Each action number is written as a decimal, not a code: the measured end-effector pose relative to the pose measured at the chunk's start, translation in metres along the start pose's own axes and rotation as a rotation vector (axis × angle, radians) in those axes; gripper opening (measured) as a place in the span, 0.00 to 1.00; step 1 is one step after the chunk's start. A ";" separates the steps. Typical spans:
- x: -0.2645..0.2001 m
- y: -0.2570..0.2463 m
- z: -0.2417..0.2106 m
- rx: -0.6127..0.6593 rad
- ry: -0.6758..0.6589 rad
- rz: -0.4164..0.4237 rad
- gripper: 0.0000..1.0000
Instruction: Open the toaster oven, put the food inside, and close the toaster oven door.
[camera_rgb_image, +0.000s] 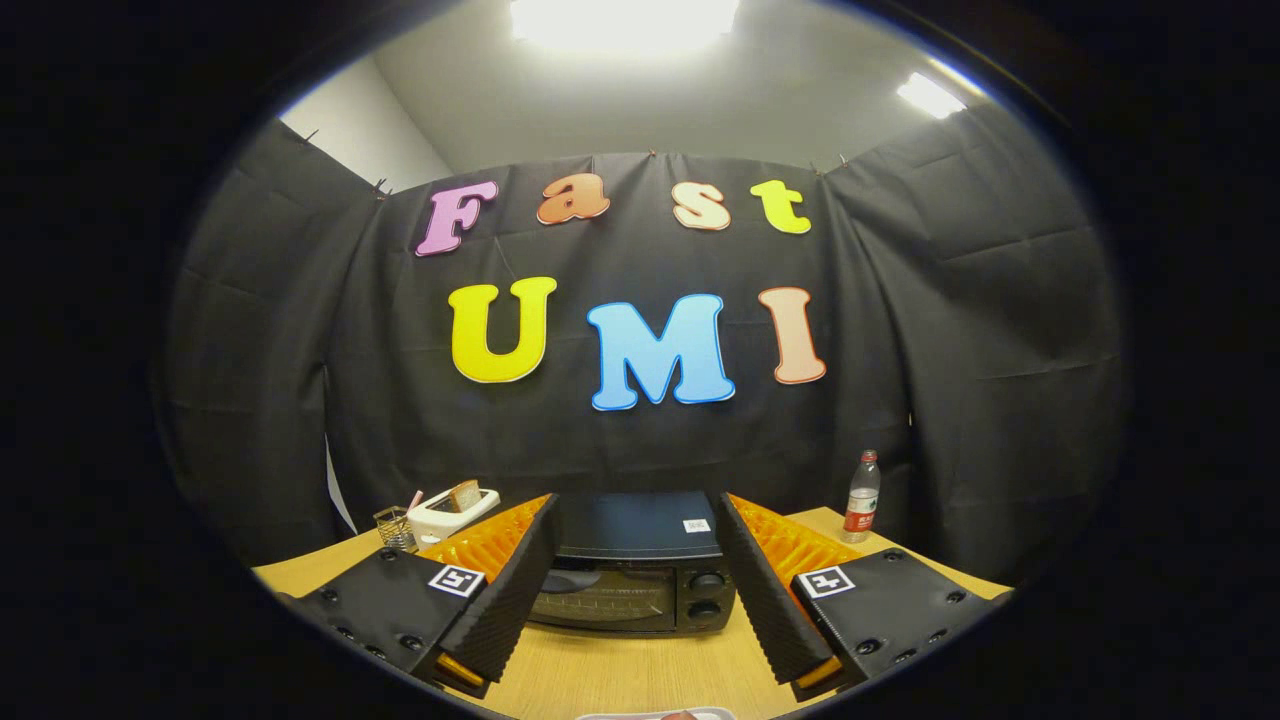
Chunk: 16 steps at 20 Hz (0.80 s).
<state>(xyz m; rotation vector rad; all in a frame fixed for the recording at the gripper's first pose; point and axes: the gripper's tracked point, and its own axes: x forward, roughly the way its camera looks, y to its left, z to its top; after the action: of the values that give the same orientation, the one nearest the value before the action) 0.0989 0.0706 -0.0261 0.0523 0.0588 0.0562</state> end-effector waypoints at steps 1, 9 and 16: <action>0.009 0.005 -0.002 0.005 0.003 0.005 0.98; 0.068 0.046 -0.039 0.019 0.067 0.040 0.98; 0.100 0.069 -0.081 0.015 0.140 0.046 0.98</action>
<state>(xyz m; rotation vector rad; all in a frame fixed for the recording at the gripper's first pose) 0.1899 0.1496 -0.1087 0.0649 0.1983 0.1054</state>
